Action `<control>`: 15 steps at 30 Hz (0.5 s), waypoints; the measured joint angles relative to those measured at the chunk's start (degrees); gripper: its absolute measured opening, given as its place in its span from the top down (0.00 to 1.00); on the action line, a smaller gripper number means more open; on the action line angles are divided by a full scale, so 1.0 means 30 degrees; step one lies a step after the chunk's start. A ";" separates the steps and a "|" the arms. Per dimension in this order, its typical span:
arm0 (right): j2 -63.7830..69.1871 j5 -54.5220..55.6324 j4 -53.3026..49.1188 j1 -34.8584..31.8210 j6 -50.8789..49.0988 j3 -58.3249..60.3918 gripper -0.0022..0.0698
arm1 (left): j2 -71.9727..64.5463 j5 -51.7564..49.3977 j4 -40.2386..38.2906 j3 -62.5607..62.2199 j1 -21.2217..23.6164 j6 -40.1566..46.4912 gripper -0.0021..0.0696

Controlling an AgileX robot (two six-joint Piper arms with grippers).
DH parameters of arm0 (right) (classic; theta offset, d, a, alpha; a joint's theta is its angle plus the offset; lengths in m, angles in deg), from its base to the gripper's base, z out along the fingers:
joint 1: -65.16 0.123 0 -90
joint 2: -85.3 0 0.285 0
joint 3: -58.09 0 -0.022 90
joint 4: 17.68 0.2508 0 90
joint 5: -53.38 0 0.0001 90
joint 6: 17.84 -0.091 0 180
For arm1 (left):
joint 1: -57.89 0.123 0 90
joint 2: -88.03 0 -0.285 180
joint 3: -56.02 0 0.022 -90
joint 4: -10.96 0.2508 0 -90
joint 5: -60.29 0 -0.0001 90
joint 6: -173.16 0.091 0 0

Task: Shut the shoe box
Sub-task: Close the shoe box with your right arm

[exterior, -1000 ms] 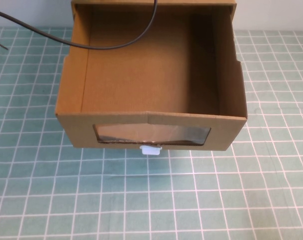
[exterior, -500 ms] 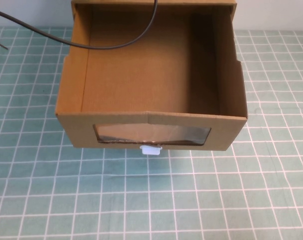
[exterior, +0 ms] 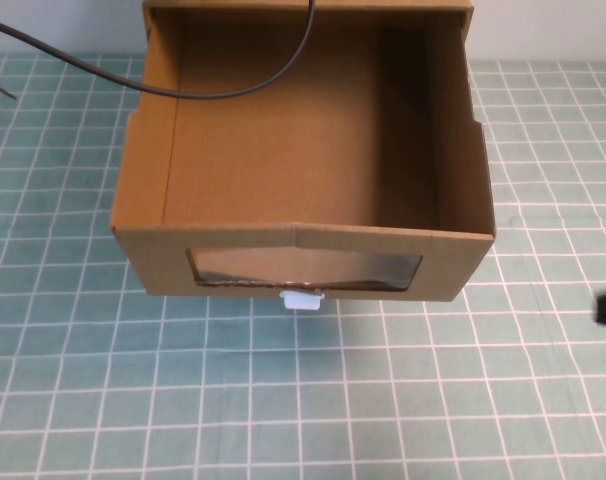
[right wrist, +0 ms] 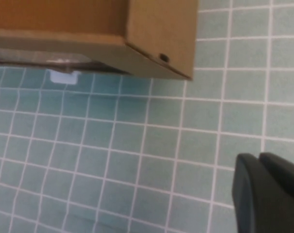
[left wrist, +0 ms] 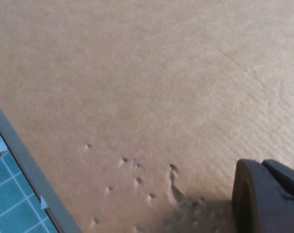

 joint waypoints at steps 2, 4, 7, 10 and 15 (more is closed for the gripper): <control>0.1199 0.0084 0.0123 0.0988 0.0223 -0.1229 0.99 | 0.0000 0.0000 0.0000 0.0000 0.0000 0.0000 0.98; 0.2279 0.0429 0.0065 0.2747 0.0257 -0.2374 0.99 | 0.0000 0.0000 0.0000 0.0000 0.0000 0.0000 0.98; 0.3618 0.1192 -0.1236 0.5906 -0.0830 -0.3913 0.99 | 0.0000 0.0000 0.0000 0.0000 0.0000 0.0000 0.98; 0.4816 0.2398 -0.3509 0.8912 -0.2783 -0.5091 0.99 | 0.0000 0.0000 0.0000 0.0000 0.0000 0.0000 0.98; 0.6620 0.3496 -0.4753 1.1663 -0.4079 -0.6553 0.99 | 0.0000 0.0000 0.0000 0.0000 0.0000 0.0000 0.98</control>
